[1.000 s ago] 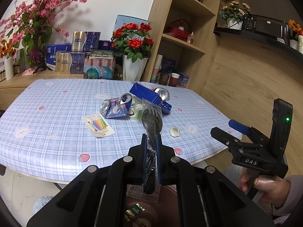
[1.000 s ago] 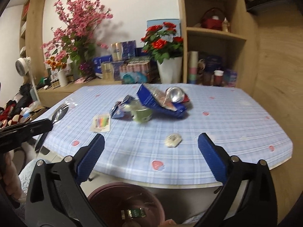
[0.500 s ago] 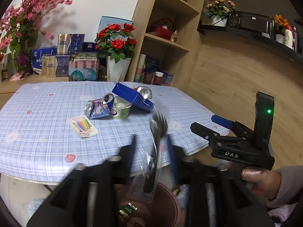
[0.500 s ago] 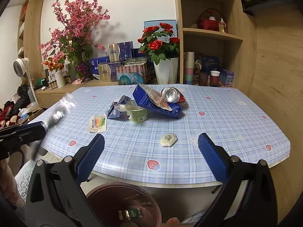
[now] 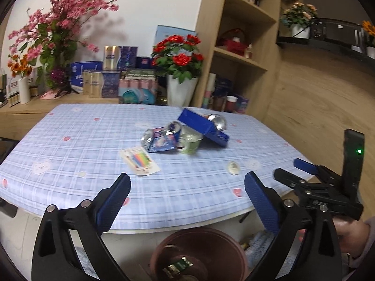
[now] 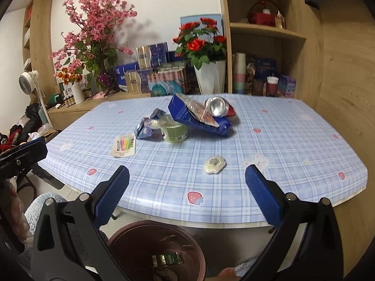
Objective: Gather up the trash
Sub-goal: 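Reach the right tool to the round white wrapper and grasp it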
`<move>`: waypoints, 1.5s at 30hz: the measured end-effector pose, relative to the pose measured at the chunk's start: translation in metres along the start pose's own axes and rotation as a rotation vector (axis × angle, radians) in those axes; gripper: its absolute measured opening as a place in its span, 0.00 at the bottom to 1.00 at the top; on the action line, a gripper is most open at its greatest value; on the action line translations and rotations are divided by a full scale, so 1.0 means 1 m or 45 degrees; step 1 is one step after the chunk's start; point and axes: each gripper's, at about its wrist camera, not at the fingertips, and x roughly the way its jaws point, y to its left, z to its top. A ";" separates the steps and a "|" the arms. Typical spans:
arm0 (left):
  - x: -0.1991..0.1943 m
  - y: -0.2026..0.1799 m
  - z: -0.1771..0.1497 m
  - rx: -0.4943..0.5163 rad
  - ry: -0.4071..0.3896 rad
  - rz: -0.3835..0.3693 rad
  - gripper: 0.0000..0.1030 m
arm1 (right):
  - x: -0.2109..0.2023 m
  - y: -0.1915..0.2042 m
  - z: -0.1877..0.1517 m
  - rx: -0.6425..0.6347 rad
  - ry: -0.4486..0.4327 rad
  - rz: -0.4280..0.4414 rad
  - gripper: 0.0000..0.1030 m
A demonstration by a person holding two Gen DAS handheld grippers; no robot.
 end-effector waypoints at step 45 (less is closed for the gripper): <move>0.113 0.079 -0.006 -0.167 0.194 0.201 0.94 | 0.158 -0.019 -0.019 -0.013 0.449 -0.029 0.77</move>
